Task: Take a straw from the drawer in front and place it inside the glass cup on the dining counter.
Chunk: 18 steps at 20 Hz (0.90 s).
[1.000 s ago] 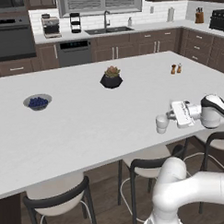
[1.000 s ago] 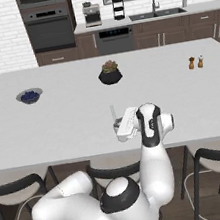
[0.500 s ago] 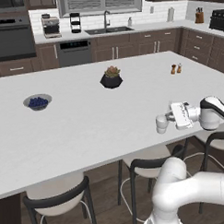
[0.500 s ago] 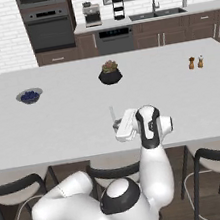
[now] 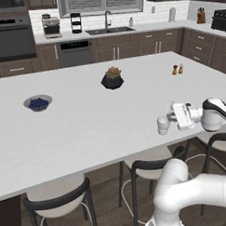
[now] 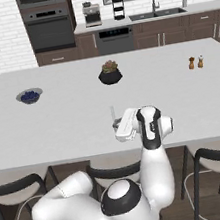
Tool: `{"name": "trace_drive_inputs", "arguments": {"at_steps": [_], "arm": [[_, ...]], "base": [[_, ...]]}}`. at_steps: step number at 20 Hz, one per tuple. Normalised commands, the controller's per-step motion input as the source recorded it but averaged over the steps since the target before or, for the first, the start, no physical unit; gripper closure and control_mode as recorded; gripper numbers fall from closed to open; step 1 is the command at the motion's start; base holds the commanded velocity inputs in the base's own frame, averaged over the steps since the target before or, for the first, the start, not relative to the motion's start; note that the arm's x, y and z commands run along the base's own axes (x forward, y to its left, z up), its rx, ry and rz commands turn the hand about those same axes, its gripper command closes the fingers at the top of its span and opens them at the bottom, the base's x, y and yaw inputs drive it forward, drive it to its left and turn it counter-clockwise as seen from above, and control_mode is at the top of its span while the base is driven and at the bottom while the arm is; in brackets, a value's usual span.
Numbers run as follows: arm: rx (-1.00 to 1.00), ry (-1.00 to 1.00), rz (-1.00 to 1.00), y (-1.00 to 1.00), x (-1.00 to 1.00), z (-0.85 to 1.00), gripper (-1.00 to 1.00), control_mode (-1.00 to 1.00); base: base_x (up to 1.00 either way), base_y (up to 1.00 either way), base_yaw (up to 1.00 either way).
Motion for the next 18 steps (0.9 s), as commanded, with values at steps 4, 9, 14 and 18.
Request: {"name": "trace_drive_inputs", "arguments": {"at_steps": [4,9,14,18], "arm": [[0.02,0.02,0.00,0.00,0.00,0.39,1.00,-1.00],[0.00,0.15,0.00,0.00,0.05,0.44,1.00,-1.00],[0.00,0.13,0.00,0.00,0.32,0.03,1.00,-1.00],[0.00,0.11,0.00,0.00,0.30,-0.08,1.00,-1.00]], "base": [[0.00,0.00,0.00],[0.00,0.00,0.00],[0.00,0.00,0.00],[0.00,0.00,0.00]]}}
